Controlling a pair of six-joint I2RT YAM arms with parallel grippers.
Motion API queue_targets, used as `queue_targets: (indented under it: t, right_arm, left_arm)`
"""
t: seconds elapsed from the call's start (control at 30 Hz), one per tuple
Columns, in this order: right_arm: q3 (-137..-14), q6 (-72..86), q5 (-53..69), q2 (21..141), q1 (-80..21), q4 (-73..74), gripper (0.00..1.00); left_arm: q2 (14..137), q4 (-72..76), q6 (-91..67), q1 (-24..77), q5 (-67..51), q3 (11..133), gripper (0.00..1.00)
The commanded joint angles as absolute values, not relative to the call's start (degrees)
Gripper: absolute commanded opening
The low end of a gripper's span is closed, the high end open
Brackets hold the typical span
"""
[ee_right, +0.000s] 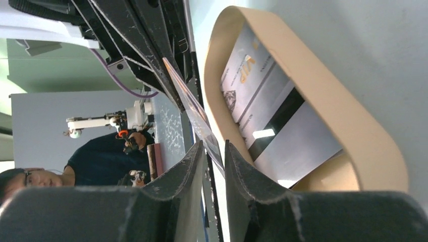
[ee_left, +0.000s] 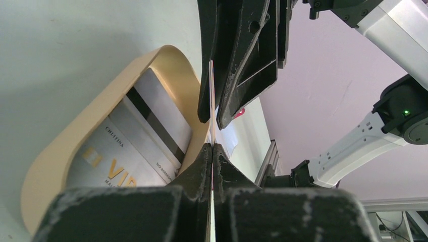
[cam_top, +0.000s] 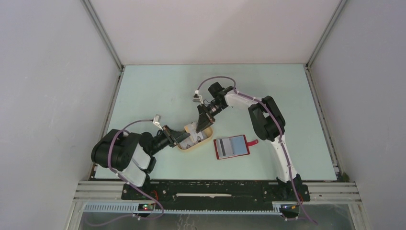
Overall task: Put the credit cards into the card holder
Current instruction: Place the credit card in the storage box.
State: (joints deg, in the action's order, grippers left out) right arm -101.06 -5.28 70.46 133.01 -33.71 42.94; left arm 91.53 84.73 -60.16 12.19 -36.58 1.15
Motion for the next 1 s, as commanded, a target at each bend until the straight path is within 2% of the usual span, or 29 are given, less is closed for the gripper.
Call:
queue_targets:
  t: [0.0, 0.2, 0.43, 0.77, 0.97]
  right_arm:
    - [-104.8, -3.6, 68.3, 134.4, -33.2, 41.4, 0.30]
    - [-106.9, -3.8, 66.5, 135.9, -32.8, 41.9, 0.29]
    - [-107.4, -4.4, 65.9, 136.7, -32.6, 42.5, 0.19]
    - [-107.6, -5.6, 66.4, 136.4, -31.8, 43.4, 0.15]
    - [-108.0, -9.1, 69.2, 135.1, -31.4, 45.4, 0.07]
  left_arm:
    - [93.2, 86.9, -57.5, 11.2, -35.8, 2.4, 0.00]
    - [95.5, 86.9, -57.1, 10.6, -35.9, 3.8, 0.00]
    - [96.2, 86.9, -57.0, 9.5, -35.8, 4.0, 0.00]
    - [96.4, 86.9, -56.3, 8.1, -35.7, 3.1, 0.00]
    - [96.8, 86.9, -55.5, 8.1, -35.0, 2.4, 0.00]
